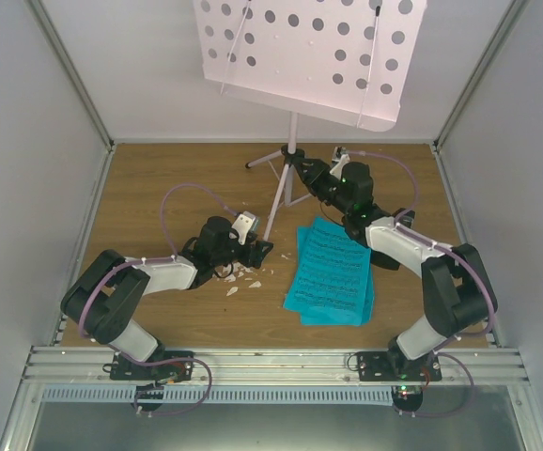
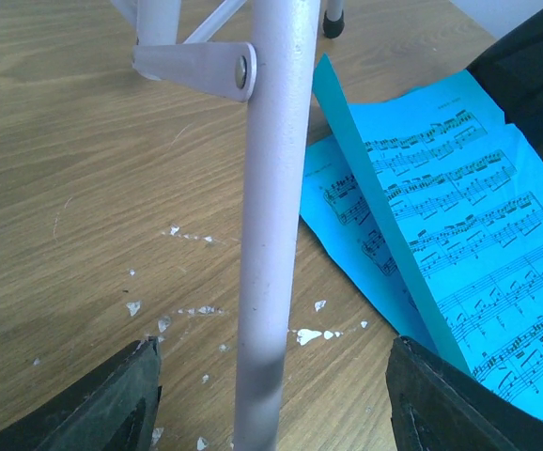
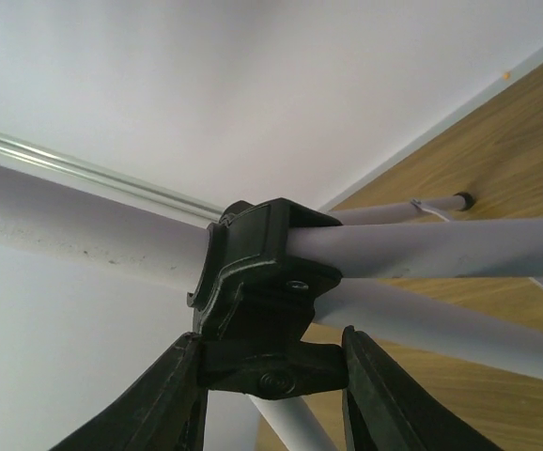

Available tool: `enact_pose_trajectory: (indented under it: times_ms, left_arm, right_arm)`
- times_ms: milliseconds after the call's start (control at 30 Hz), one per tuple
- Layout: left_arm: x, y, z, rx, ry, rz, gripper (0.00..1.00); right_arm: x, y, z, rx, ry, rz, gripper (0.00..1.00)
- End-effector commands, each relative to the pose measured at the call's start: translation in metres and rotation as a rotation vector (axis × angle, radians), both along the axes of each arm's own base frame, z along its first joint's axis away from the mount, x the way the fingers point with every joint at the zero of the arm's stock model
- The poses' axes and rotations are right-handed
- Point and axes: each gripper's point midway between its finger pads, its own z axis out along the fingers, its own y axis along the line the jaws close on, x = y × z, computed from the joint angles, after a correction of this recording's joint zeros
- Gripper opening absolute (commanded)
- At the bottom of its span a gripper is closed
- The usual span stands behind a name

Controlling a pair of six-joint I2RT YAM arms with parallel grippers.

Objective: Pack up the instrument practice props

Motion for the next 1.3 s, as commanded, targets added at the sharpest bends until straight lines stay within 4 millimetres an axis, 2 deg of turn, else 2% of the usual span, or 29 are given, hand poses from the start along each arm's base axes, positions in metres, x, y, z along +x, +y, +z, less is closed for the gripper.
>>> enact_pose_trajectory:
  times_ms: [0,267,400,467,567,633,700,833,1000,1133,1267]
  left_arm:
    - [0.003,0.002,0.011,-0.009,-0.052,0.004,0.67]
    - [0.003,0.001,0.008,-0.006,-0.048,0.003,0.67]
    - [0.003,0.001,0.006,-0.005,-0.042,0.003,0.67]
    - [0.003,0.000,0.007,-0.006,-0.043,0.001,0.67]
    - [0.003,0.001,0.006,-0.005,-0.042,0.003,0.67]
    - [0.003,0.001,0.006,-0.003,-0.043,0.003,0.67]
    - [0.004,0.001,0.006,-0.003,-0.045,0.005,0.67]
    - [0.003,0.000,0.006,-0.005,-0.042,0.003,0.67]
    - [0.003,0.000,0.006,-0.006,-0.041,0.001,0.67]
    - [0.003,0.000,0.007,-0.009,-0.043,0.002,0.67]
    - [0.003,0.000,0.007,-0.009,-0.043,0.001,0.67]
  right_arm:
    - [0.010,-0.026,0.012,-0.171,-0.110,-0.116,0.21]
    - [0.015,-0.037,0.002,-0.419,-0.179,-0.148,0.21]
    - [0.013,-0.038,0.008,-0.487,-0.227,-0.137,0.23]
    - [0.011,-0.035,0.015,-0.494,-0.251,-0.116,0.32]
    - [0.005,-0.032,0.028,-0.486,-0.270,-0.089,0.55]
    - [-0.003,-0.034,0.037,-0.461,-0.265,-0.088,0.66]
    - [-0.011,-0.039,0.041,-0.403,-0.236,-0.101,0.71]
    - [-0.024,-0.040,0.029,-0.247,-0.114,-0.102,0.71]
    - [-0.033,-0.026,0.013,-0.039,0.027,-0.043,0.71]
    - [-0.033,-0.018,0.007,0.091,0.087,-0.014,0.70]
    - [-0.025,-0.012,0.003,0.130,0.112,-0.004,0.69]
